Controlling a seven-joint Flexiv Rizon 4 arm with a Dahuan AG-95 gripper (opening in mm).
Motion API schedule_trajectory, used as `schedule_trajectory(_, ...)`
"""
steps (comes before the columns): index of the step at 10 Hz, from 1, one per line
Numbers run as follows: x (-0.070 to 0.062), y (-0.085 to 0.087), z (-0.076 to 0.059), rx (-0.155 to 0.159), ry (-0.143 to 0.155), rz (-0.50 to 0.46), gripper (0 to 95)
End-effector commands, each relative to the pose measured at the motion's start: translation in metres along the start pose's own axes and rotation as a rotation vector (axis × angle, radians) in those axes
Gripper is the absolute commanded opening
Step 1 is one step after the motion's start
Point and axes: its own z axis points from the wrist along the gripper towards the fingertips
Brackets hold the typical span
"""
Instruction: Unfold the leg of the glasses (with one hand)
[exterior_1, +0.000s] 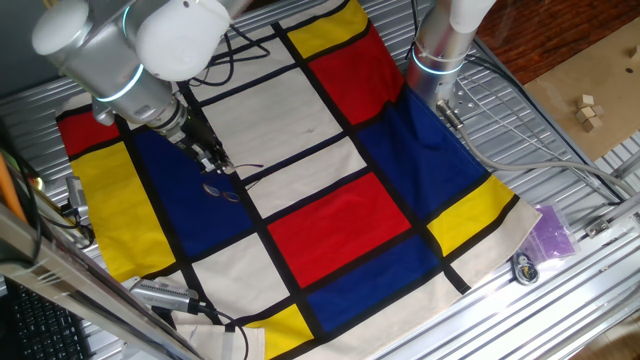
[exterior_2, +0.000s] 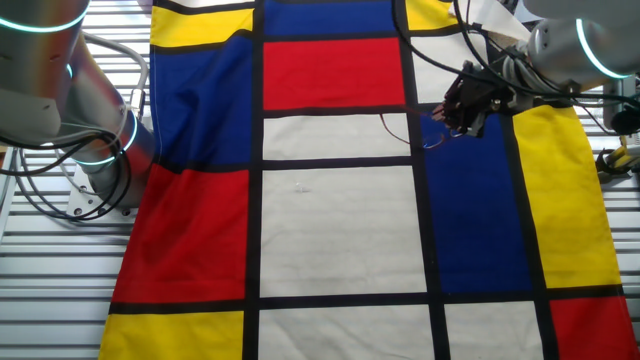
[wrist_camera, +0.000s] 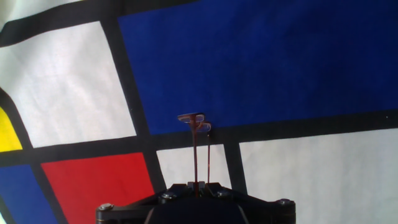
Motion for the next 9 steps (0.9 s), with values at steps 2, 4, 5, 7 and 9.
schedule_trajectory(2,-0.0013,0.0001,0.0003,0.004,-0.004,0.001,0.0)
schedule_trajectory(4,-0.0015,0.0003,0.0001,0.005,-0.009,-0.007,0.0)
schedule_trajectory(5,-0.0018,0.0007,-0.0003,0.007,-0.012,-0.011,0.0)
schedule_trajectory(7,-0.0042,0.0037,-0.0038,0.009,-0.019,-0.011,19.0)
schedule_trajectory(9,-0.0075,0.0072,-0.0077,0.011,-0.016,-0.007,19.0)
